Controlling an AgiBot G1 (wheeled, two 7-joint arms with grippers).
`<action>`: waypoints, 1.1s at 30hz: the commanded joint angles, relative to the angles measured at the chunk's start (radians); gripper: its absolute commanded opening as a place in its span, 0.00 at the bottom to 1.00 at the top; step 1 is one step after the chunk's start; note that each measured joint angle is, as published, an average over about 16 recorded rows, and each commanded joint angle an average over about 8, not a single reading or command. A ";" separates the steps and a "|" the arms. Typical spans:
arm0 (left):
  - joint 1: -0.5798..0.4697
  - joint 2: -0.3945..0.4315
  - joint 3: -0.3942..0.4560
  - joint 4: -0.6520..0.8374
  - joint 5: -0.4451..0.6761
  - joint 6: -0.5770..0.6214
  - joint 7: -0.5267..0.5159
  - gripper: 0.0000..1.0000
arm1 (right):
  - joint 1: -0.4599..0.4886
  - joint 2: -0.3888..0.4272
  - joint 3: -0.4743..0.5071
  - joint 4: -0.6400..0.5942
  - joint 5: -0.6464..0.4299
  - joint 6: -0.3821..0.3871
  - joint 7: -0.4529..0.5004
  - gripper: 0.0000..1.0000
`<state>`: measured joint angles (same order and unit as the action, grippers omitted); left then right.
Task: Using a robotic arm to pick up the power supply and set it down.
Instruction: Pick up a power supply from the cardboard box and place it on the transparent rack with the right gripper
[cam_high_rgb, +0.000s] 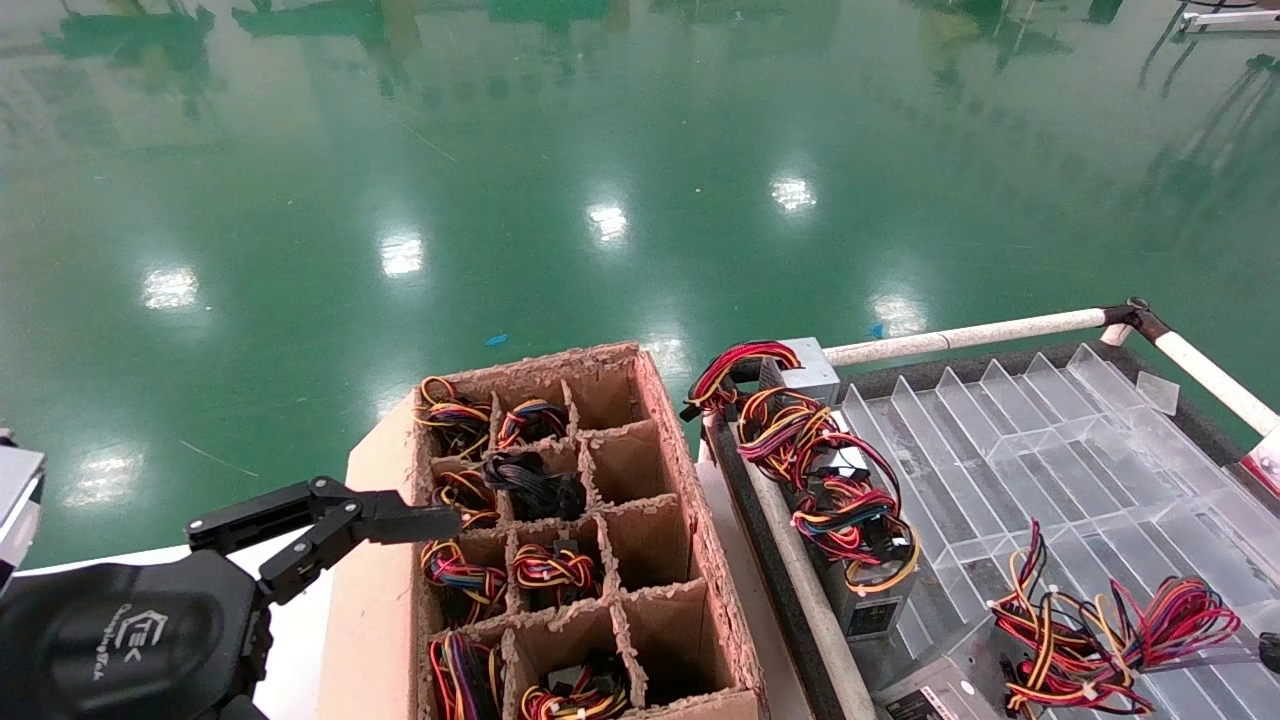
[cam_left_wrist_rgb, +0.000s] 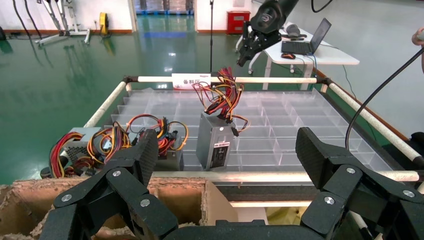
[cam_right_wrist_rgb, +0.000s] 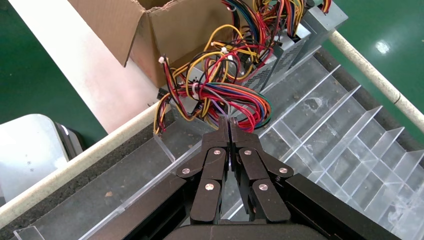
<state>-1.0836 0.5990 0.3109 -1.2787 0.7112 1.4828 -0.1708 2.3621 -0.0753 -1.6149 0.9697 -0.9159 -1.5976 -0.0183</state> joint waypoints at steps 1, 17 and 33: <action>0.000 0.000 0.000 0.000 0.000 0.000 0.000 1.00 | 0.011 0.000 -0.002 0.006 -0.006 0.000 0.007 0.00; 0.000 0.000 0.001 0.000 0.000 0.000 0.000 1.00 | 0.077 0.079 -0.018 0.143 -0.059 -0.005 0.090 0.00; 0.000 -0.001 0.001 0.000 -0.001 -0.001 0.001 1.00 | 0.067 0.101 0.070 0.200 -0.114 -0.001 0.163 0.00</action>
<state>-1.0839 0.5985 0.3122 -1.2787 0.7103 1.4823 -0.1702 2.4301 0.0193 -1.5528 1.1671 -1.0267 -1.5992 0.1426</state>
